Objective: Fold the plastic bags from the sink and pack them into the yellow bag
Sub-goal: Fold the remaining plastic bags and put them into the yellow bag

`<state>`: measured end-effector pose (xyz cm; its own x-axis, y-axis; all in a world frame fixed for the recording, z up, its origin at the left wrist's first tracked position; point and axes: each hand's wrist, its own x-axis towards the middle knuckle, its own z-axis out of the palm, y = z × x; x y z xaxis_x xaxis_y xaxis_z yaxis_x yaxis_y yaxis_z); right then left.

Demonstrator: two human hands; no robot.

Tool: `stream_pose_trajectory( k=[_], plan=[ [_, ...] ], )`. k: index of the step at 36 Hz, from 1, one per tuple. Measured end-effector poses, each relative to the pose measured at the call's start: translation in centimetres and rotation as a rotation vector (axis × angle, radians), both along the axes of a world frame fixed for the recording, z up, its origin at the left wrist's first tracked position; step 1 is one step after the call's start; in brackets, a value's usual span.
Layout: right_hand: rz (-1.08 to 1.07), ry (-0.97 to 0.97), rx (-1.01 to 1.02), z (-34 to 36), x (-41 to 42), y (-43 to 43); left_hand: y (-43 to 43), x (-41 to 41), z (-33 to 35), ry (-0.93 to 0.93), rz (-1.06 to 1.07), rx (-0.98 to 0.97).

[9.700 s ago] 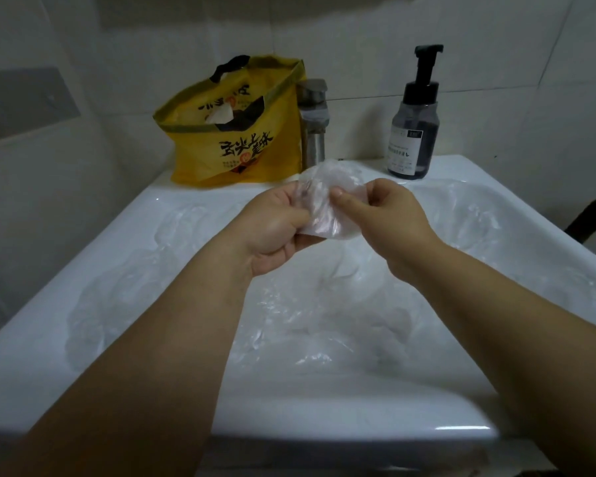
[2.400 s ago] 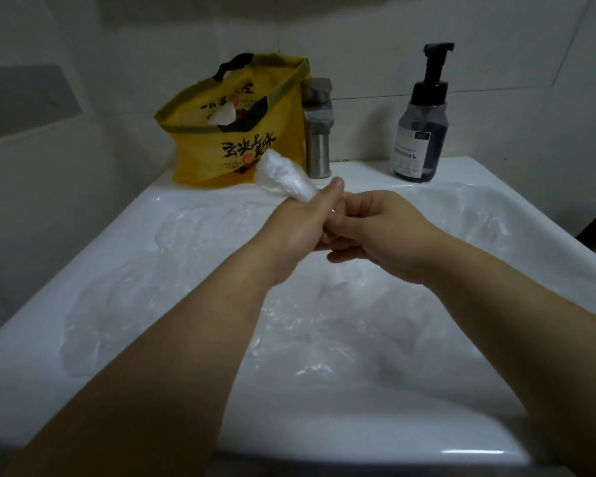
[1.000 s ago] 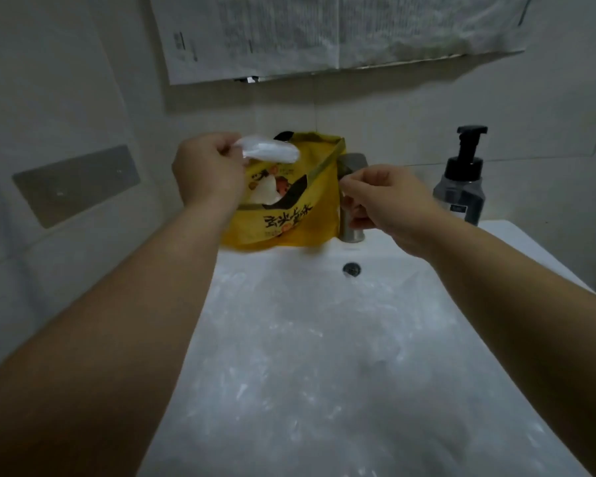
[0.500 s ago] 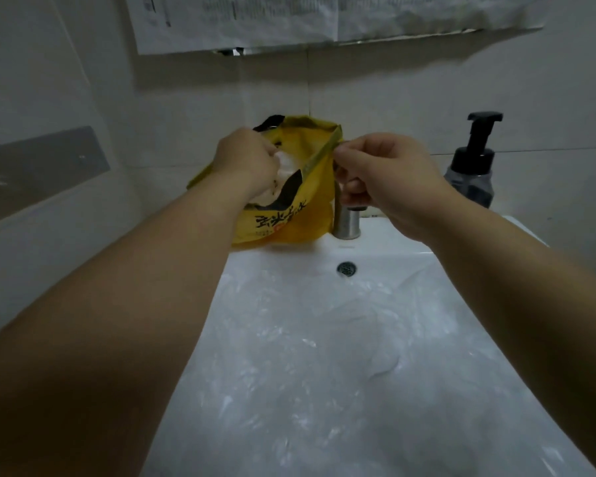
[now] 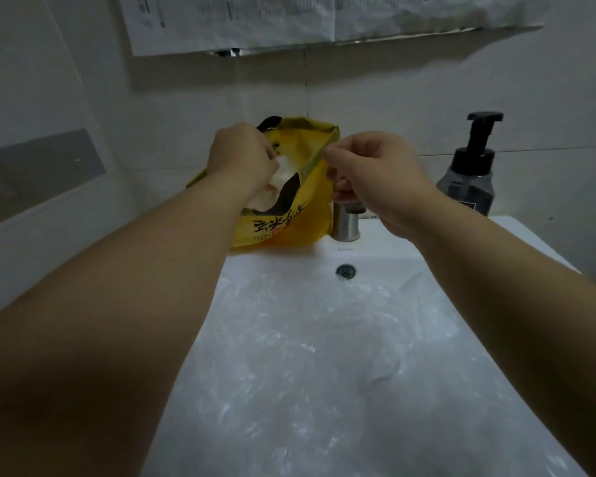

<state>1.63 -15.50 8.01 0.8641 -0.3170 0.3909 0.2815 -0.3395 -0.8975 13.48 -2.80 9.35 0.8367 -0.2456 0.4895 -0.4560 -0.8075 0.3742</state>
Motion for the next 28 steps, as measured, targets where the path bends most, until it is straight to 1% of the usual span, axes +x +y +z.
stream_pose_trajectory(
  k=[2,3,4,6,8,9,11,13,15,18,21,24,26,28],
  plan=[
    [-0.007,-0.001,0.012,-0.1,-0.1,-0.2,-0.5,-0.3,0.1,0.144,-0.058,0.242],
    [-0.012,-0.002,0.014,-0.1,-0.2,-0.3,-0.8,-0.5,0.1,0.207,-0.070,0.324],
    [-0.020,-0.001,0.010,-0.2,-0.4,-0.4,-0.9,-0.7,0.1,0.252,-0.075,0.366],
    [-0.028,0.006,0.002,-0.2,-0.9,-0.4,-0.8,-1.1,0.1,0.269,-0.061,0.384],
    [-0.025,0.007,0.009,-0.2,-1.7,-0.4,-0.5,-1.7,0.3,0.243,-0.041,0.347],
    [-0.027,0.007,0.014,-0.2,-2.1,-0.5,-0.3,-2.0,0.4,0.211,-0.032,0.297],
    [-0.029,0.007,0.034,-0.4,-3.1,-0.3,0.5,-3.0,0.7,0.150,-0.035,0.109],
    [-0.034,0.009,0.049,-0.8,-4.2,-0.2,1.0,-4.8,0.7,0.061,-0.093,-0.069],
    [-0.050,0.018,0.041,-1.5,-5.3,-0.1,1.4,-7.1,0.2,-0.017,-0.167,-0.198],
    [-0.073,0.067,0.021,-3.0,-6.8,0.1,1.3,-10.3,-1.5,-0.046,-0.271,-0.277],
    [-0.094,0.157,0.027,-5.1,-8.2,0.1,1.1,-12.8,-4.7,0.031,-0.349,-0.291],
    [-0.108,0.262,-0.013,-7.4,-9.2,-0.1,0.7,-14.1,-8.2,0.199,-0.312,-0.266],
    [-0.128,0.319,-0.054,-8.9,-9.5,-0.3,0.3,-14.6,-10.3,0.332,-0.277,-0.194],
    [-0.169,0.357,-0.085,-10.3,-9.6,-0.7,0.0,-15.2,-12.1,0.472,-0.279,-0.052]
  ],
)
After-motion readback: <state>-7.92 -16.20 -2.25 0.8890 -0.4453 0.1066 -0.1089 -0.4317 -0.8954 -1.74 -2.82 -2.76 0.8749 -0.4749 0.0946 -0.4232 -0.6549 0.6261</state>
